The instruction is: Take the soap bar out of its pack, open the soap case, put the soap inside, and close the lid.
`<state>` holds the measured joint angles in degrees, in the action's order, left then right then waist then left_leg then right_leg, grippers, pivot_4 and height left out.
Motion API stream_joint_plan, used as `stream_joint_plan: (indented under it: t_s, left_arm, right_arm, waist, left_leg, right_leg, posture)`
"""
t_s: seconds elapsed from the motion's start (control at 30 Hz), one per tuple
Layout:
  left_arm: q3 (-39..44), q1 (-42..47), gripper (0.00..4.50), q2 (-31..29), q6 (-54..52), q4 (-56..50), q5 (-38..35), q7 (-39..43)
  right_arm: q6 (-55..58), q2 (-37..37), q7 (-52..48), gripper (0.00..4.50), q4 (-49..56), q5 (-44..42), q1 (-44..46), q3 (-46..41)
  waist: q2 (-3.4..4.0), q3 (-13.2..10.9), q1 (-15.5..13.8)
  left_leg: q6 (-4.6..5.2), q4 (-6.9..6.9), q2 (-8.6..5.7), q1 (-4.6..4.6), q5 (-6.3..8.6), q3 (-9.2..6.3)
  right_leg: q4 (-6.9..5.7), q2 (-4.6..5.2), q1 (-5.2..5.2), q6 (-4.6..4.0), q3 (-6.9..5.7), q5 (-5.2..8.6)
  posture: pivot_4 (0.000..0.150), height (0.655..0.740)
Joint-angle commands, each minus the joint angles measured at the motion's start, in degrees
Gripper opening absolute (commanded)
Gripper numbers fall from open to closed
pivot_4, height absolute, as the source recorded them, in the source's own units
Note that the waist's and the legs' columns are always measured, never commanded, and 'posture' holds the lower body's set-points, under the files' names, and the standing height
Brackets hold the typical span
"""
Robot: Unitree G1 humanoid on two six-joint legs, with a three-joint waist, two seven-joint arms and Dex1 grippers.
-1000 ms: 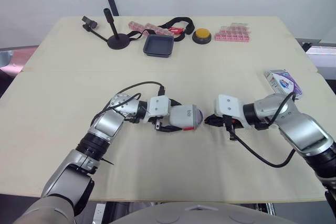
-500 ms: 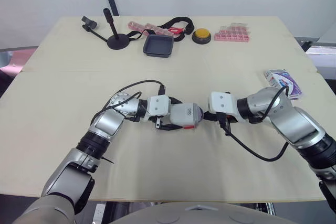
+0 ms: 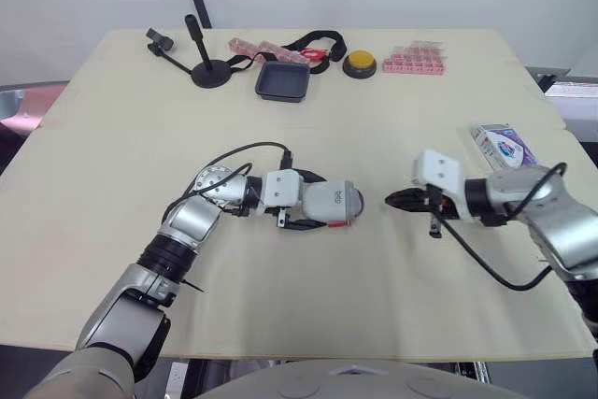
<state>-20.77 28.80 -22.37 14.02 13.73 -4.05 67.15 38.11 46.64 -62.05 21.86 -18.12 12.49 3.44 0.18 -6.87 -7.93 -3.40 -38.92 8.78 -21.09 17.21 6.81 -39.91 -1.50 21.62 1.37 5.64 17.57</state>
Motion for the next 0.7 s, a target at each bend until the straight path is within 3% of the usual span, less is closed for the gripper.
stream_joint_plan:
  t_s: [0.03,0.2,0.43,0.7]
  left_arm:
    - [2.51,0.11,3.47,-0.19,3.99,0.9,-1.43,-1.03]
    - [3.52,0.35,3.47,1.28,10.39,3.92,-0.59,-3.86]
    - [2.98,0.64,3.47,1.81,19.59,6.51,0.39,-5.4]
    - [2.52,1.64,3.47,1.98,23.13,8.63,0.48,-5.19]
  right_arm:
    - [4.43,0.05,-0.14,0.57,3.85,-7.62,-5.98,-6.64]
    - [16.51,-7.72,6.72,2.18,8.38,-22.25,-13.63,-14.58]
    - [31.85,-16.78,21.28,4.49,7.99,-38.64,-10.65,-20.39]
    - [37.34,-18.99,30.3,4.49,5.77,-47.91,-6.46,-20.08]
  waist:
    - [0.0,0.0,-0.17]
    - [0.0,0.0,-0.11]
    - [0.02,0.01,-0.31]
    - [0.03,0.01,-2.48]
  left_leg:
    - [0.01,0.0,0.0,-0.01,0.01,0.0]
    - [0.02,0.0,0.0,-0.03,0.01,0.0]
    - [-0.01,0.03,-0.22,0.13,0.01,0.0]
    - [-0.04,0.18,-0.25,0.65,0.03,-0.02]
  right_leg:
    - [0.02,0.0,0.0,0.0,0.0,0.0]
    - [0.1,-0.02,-0.02,0.0,-0.01,0.0]
    - [0.16,-0.03,-0.16,0.02,-0.03,-0.01]
    - [0.45,-0.14,-0.46,0.04,-0.12,-0.02]
  posture:
    - [0.15,0.74]
    - [0.15,0.74]
    - [0.15,0.74]
    - [0.15,0.74]
